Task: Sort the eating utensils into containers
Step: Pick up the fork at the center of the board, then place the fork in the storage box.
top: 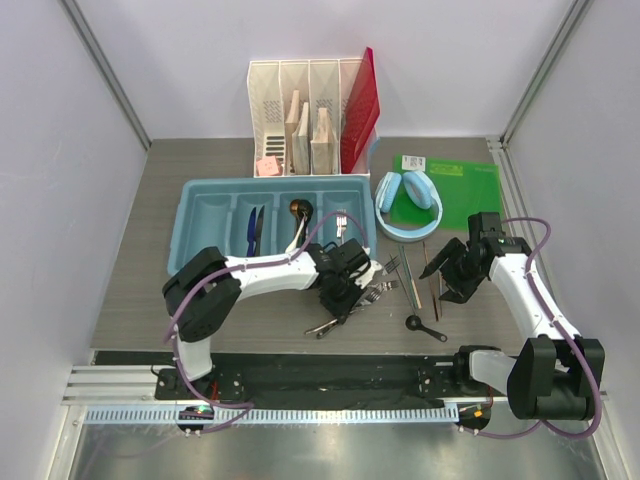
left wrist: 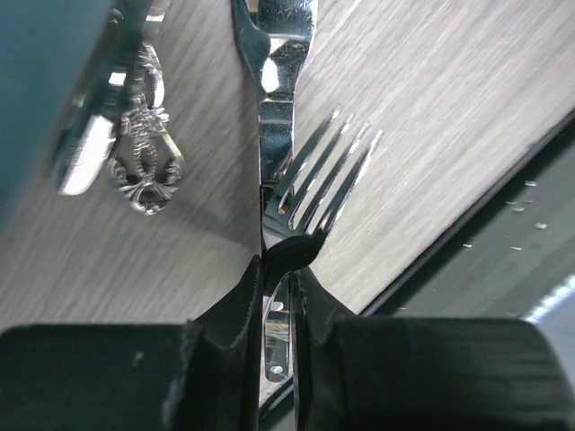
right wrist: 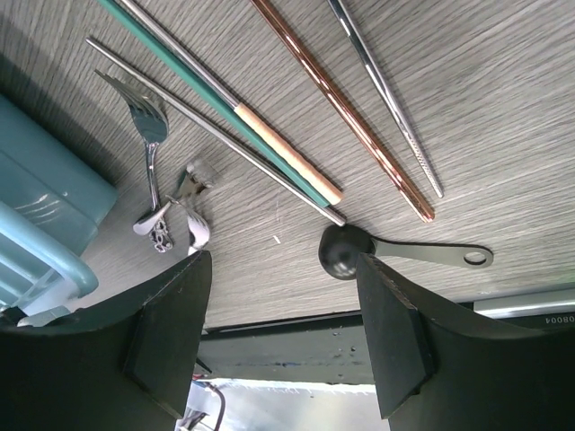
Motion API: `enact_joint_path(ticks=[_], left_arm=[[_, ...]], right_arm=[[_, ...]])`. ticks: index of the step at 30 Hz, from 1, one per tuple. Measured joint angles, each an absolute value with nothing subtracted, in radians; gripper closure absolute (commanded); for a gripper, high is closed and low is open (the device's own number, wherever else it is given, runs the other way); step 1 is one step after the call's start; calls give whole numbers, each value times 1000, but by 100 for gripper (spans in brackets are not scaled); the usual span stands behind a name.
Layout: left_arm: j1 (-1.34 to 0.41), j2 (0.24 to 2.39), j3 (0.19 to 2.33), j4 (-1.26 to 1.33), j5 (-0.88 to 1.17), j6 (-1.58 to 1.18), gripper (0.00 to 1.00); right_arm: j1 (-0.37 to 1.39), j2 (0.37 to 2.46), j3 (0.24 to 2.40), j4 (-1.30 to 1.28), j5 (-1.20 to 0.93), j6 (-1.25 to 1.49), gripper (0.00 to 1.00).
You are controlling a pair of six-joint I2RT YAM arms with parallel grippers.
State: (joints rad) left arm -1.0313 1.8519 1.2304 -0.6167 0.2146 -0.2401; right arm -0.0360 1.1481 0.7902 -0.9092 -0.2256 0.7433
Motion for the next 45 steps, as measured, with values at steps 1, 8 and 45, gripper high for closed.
enact_joint_path(ticks=[1,8,45], left_arm=[[-1025,1852,1231,-613,235,-247,100],[-1029,1852,1242,-611,410,-263,100],[-995,1709,1282,-738,171,-306,100]], right_arm=[[-36,1148,791,-909,-228,743,30],[-36,1151,791,-906,-234,743,30],[-36,1184,786,-885,-239,739,29]])
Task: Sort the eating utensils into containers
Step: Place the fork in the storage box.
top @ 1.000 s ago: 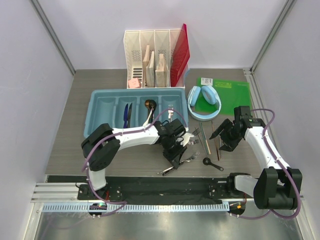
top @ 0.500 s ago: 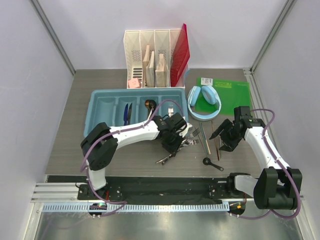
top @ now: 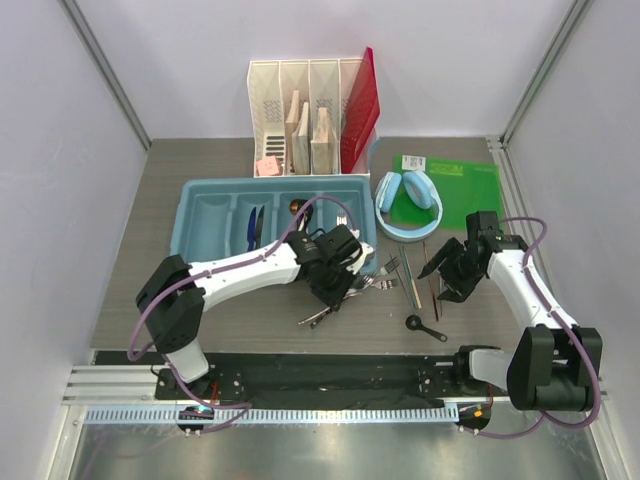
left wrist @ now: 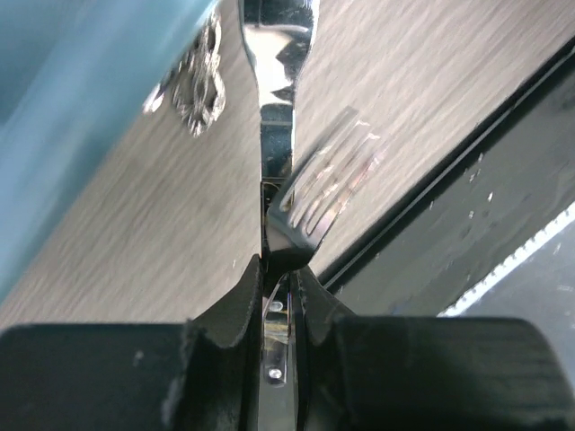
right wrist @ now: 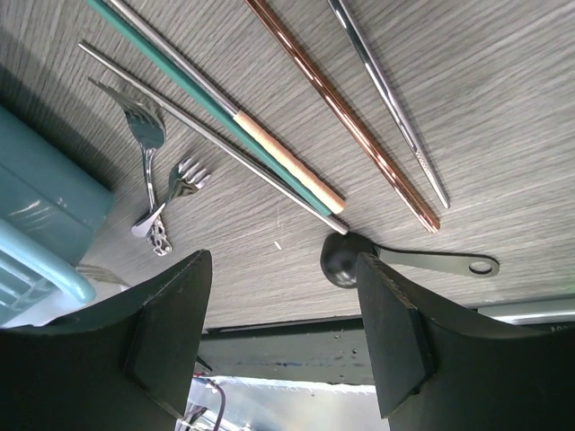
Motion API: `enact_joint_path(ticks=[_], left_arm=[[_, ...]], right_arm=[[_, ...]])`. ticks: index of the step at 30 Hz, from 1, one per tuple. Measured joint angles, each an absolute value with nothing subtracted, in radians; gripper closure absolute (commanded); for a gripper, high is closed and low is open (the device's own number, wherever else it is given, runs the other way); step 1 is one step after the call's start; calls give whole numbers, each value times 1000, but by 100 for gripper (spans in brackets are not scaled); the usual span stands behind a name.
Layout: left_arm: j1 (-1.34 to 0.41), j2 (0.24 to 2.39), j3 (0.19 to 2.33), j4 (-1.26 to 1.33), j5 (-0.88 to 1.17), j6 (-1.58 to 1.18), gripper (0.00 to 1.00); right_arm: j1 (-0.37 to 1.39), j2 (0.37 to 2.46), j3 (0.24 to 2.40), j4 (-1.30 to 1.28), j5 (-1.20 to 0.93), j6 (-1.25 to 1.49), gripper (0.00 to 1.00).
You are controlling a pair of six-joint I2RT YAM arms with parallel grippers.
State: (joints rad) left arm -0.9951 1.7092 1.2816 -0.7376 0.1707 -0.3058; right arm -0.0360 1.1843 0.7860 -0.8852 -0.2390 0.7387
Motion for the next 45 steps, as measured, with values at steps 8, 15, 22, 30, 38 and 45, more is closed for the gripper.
enact_joint_path(ticks=[8,15,22,30,38,45], left_arm=[[-995,1582,1344,-911,135,-295,100],[-955,1485,1480,-995,113,-278,100],[-868,1533,1549,-1013,85,-247,100],[-785,1790,1721,-1014,16,-252,100],[-769,2171,2131,-1060,-73,-273,100],[-765,2263,2204,-1108,-117,-344,100]], right_arm=[[-36,1203,779,-847,-250,745,30],[-36,1232,772,-819,-270,764,29],[-36,1235,770,-809,-275,769,29],[-36,1222,766,-808,-277,778,29],[-36,1222,766,-807,-284,778,30],[-36,1238,766,-807,-291,773,30]])
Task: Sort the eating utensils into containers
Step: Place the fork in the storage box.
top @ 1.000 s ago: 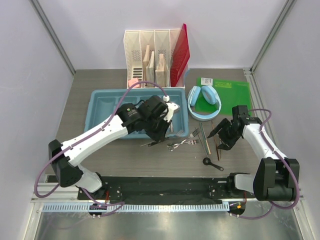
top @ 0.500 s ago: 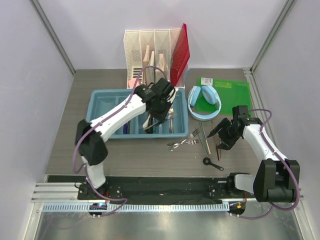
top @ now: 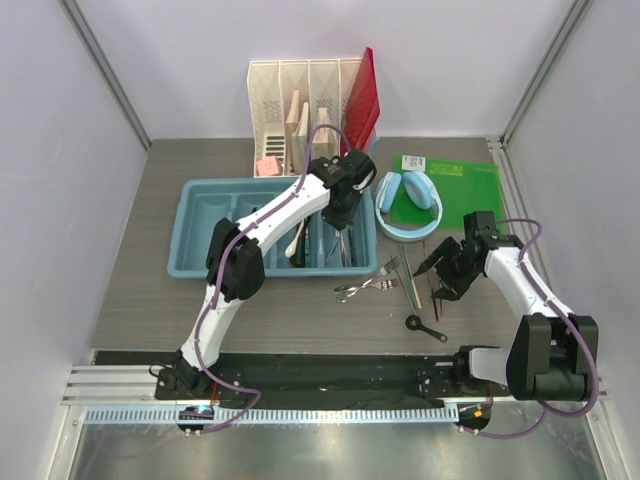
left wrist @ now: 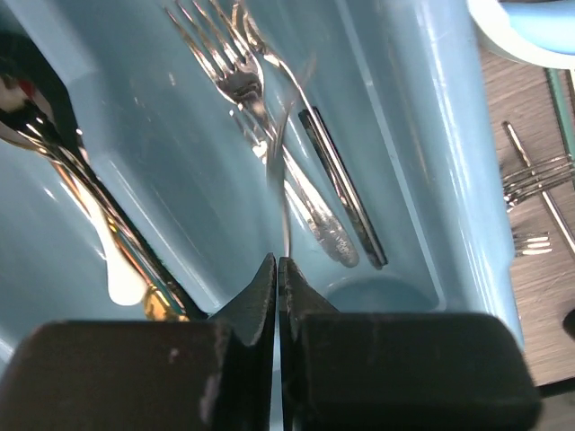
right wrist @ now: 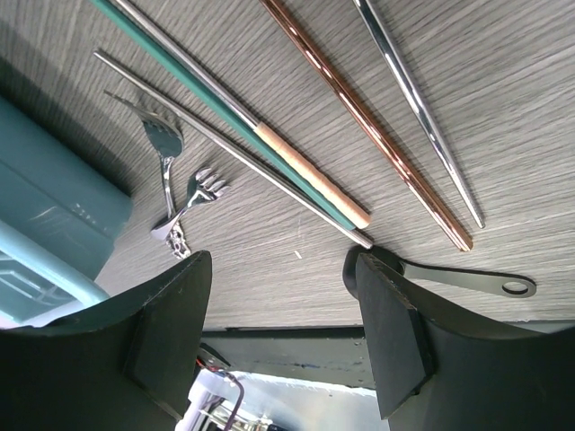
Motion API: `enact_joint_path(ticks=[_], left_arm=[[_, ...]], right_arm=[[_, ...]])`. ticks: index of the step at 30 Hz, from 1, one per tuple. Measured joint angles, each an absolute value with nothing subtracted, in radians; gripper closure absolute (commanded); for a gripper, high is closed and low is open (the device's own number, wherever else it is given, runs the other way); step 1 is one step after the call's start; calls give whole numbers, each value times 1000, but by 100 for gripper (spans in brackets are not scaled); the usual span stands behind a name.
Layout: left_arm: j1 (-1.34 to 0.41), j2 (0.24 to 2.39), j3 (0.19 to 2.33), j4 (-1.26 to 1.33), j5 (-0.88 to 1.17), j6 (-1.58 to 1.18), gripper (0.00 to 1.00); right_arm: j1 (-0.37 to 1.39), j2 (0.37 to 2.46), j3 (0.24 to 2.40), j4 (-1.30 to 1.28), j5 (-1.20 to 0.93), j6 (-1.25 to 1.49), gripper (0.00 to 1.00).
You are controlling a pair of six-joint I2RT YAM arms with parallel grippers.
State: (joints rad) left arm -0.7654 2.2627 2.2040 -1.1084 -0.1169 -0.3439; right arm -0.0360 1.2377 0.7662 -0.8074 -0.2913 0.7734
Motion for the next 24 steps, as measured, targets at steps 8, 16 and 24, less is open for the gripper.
enact_joint_path(ticks=[8,16,24], left_arm=[[-765,2267,2110,-1081,-104,-439,100],[-765,2268,2105,-1050,-111,-464,88],[-804,2085,1864,-918,-122,-445,74]], right_arm=[[-36,1273,767,-807,-295,765,30],[-36,1276,767,-807,-295,762,30],[-36,1276,767,-807,-294,759,29]])
